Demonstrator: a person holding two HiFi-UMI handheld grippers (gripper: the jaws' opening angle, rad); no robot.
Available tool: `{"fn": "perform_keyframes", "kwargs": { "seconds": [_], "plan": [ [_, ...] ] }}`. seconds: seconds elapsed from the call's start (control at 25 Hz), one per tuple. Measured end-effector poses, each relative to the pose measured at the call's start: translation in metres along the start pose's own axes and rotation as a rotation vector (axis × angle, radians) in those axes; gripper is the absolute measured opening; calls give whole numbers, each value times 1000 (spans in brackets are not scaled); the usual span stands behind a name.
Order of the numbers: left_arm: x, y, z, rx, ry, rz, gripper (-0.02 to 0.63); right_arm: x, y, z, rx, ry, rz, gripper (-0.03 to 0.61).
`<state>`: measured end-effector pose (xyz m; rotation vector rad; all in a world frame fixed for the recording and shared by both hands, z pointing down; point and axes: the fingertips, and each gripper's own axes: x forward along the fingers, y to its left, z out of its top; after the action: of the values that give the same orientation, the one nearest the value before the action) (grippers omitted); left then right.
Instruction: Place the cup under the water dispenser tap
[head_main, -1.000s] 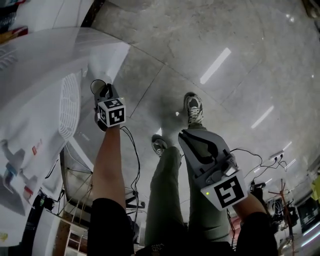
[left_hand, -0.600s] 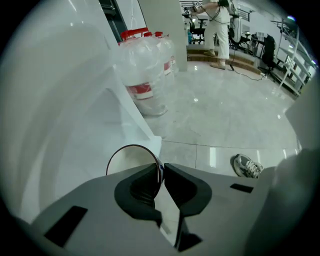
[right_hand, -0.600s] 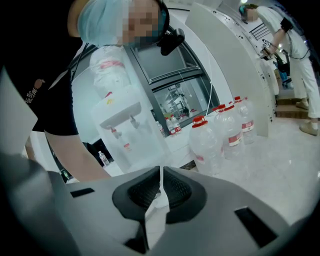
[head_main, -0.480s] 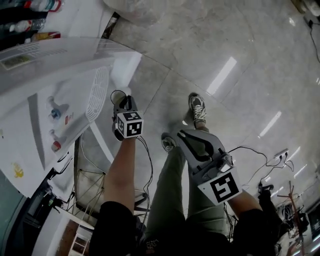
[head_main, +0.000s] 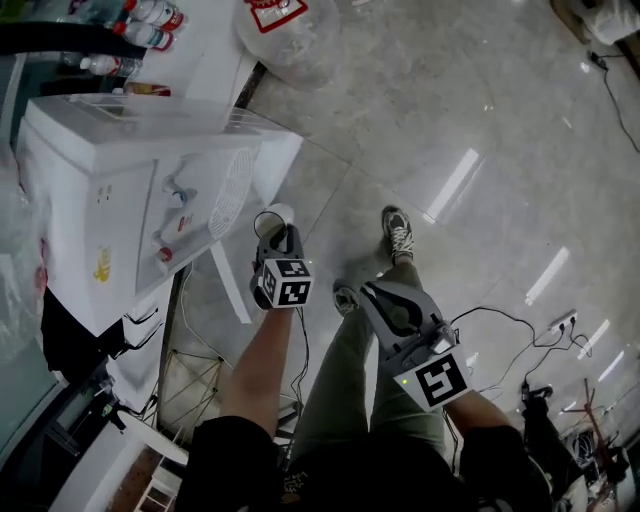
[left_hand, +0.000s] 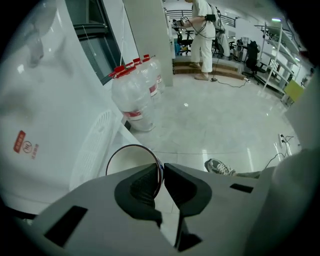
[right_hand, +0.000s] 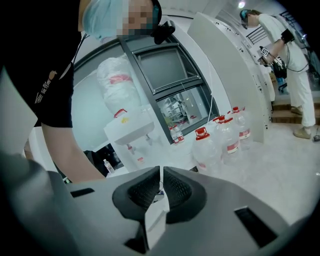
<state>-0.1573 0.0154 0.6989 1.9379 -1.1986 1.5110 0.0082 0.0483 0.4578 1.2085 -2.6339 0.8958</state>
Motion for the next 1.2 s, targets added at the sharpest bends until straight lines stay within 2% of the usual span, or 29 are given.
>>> {"fn": "perform_keyframes", "kwargs": {
  "seconds": [0.24, 0.56, 0.8, 1.2],
  "plan": [
    [-53, -8, 29, -28, -9, -2, 54, -27, 1, 38, -17, -22, -18, 46],
    [-99, 28, 70, -34, -8, 47, 54, -39, -4, 107, -82, -35, -5, 46],
    [-98, 68, 88, 8, 10, 79, 54, -33, -10, 138, -94, -20, 5, 46],
    [-71, 106, 100, -2, 24, 113, 55, -8, -18, 145, -103, 37, 40, 46]
  ]
}}
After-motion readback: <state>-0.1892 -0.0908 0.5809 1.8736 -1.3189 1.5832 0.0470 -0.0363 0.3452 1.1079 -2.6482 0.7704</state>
